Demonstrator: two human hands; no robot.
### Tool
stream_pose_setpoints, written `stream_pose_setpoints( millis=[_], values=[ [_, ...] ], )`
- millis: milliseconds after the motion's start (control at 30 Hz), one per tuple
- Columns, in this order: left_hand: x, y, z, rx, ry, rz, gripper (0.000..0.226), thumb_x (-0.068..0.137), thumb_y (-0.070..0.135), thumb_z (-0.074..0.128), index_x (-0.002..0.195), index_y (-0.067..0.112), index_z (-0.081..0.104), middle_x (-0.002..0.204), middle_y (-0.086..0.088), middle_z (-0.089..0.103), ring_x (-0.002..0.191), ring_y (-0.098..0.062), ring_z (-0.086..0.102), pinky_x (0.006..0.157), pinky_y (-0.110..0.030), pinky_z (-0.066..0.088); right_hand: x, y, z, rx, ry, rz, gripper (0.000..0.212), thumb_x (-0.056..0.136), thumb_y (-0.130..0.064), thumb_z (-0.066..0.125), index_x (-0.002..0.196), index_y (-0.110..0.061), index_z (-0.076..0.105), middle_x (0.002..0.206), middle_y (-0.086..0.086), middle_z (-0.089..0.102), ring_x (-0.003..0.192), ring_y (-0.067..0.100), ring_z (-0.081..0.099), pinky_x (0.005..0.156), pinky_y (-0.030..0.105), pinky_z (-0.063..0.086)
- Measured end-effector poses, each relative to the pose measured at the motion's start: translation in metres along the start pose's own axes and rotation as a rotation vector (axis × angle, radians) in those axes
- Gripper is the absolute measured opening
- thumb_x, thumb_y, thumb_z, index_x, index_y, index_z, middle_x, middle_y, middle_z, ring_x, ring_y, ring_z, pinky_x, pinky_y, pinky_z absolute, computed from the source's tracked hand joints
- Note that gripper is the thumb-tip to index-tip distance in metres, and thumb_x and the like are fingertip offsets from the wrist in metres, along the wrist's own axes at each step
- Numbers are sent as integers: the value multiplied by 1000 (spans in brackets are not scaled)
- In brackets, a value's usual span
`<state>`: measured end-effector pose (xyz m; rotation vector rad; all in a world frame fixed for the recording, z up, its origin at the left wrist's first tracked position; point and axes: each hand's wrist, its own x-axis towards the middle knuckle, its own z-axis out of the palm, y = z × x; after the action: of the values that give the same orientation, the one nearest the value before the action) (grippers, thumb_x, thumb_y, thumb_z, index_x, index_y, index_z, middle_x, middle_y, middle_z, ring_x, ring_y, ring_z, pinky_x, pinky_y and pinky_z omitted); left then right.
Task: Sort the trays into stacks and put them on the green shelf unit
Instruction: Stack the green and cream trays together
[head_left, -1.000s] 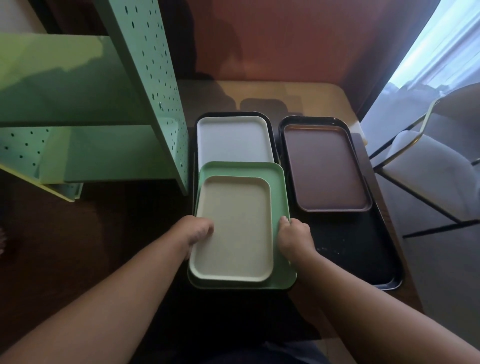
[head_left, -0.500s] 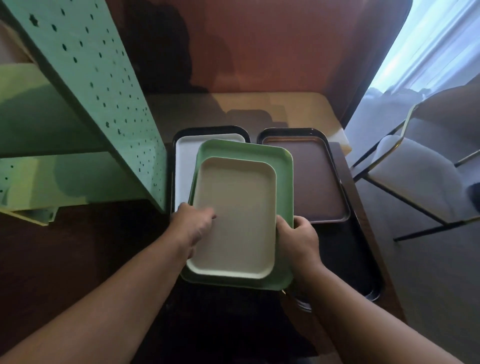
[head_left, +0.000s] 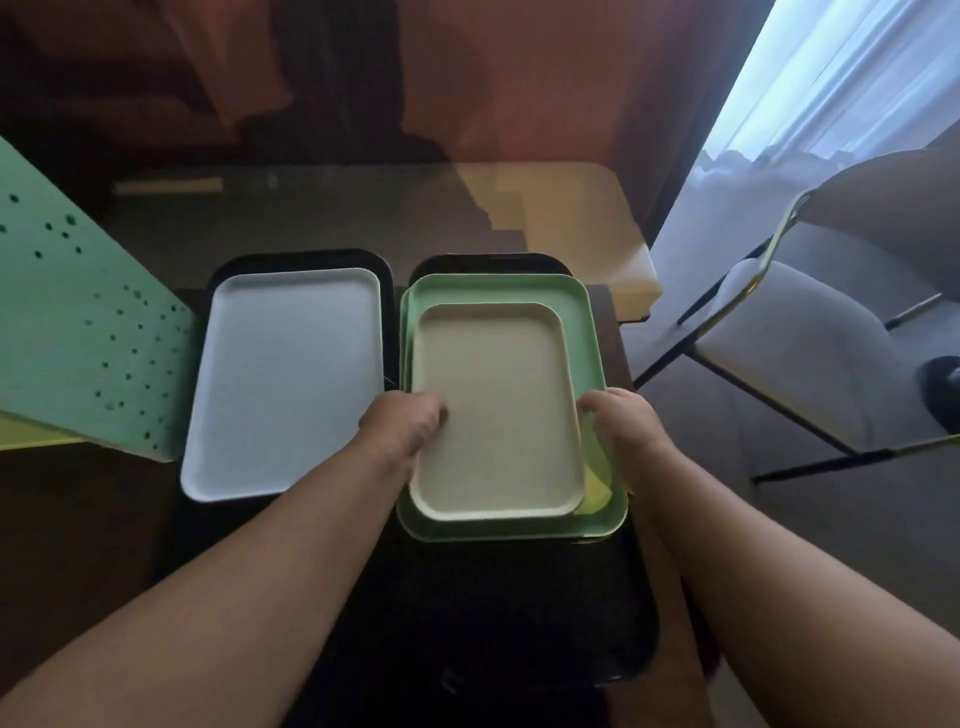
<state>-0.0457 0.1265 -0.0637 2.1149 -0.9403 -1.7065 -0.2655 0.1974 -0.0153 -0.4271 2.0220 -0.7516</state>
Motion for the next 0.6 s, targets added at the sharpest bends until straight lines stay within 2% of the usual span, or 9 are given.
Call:
stream_pose_setpoints(
  millis=[67,133,167,267,300,400,500,600],
  values=[
    [39,-14,16,1,-1,-25,75,35,32,67,106,8,71,110,-17,73,96,-43,72,86,-58,61,21,-1,-3,-61,-36,18,16,87,-16,62,96,-4,69,85,11,66,73,27,61,70,35,53],
    [51,-18,23,18,6,-55,90,31,39,63,116,12,67,117,-16,70,99,-41,71,85,-58,60,39,1,-2,-120,-35,40,22,79,-25,64,96,-12,70,99,10,69,86,27,66,83,44,58],
    [46,-14,25,5,9,-57,90,32,39,63,117,12,66,117,-15,70,98,-41,71,85,-58,60,48,4,-2,-130,-50,36,25,77,-26,64,98,-13,70,104,10,69,90,29,67,86,47,57],
    [4,7,25,24,26,-36,64,53,32,65,112,7,67,107,-16,73,94,-41,73,89,-56,61,62,11,1,-128,-96,18,48,73,-31,63,117,-11,66,116,11,66,101,32,65,92,49,55],
    [-7,13,26,29,31,-33,58,59,30,63,112,6,67,106,-16,74,94,-40,73,90,-55,61,68,15,2,-134,-107,8,53,68,-36,62,117,-14,66,118,10,65,103,33,64,92,51,55],
    [-14,14,26,29,46,-30,58,63,33,62,115,7,67,112,-15,71,96,-38,71,92,-54,60,99,41,5,-146,-116,-16,51,59,-48,57,102,-22,66,112,8,66,101,33,63,87,52,56],
    [-17,16,25,48,57,-30,60,63,32,60,116,4,67,112,-16,70,97,-38,70,93,-53,60,89,36,6,-162,-128,-25,41,68,-42,54,100,-21,67,105,9,68,96,34,65,83,51,58],
    [-26,21,24,25,21,-35,45,66,30,61,104,7,68,105,-15,73,96,-38,70,93,-55,59,67,21,3,-190,-112,-32,33,71,-37,54,96,-18,64,105,12,67,98,35,63,86,54,56]
  ],
)
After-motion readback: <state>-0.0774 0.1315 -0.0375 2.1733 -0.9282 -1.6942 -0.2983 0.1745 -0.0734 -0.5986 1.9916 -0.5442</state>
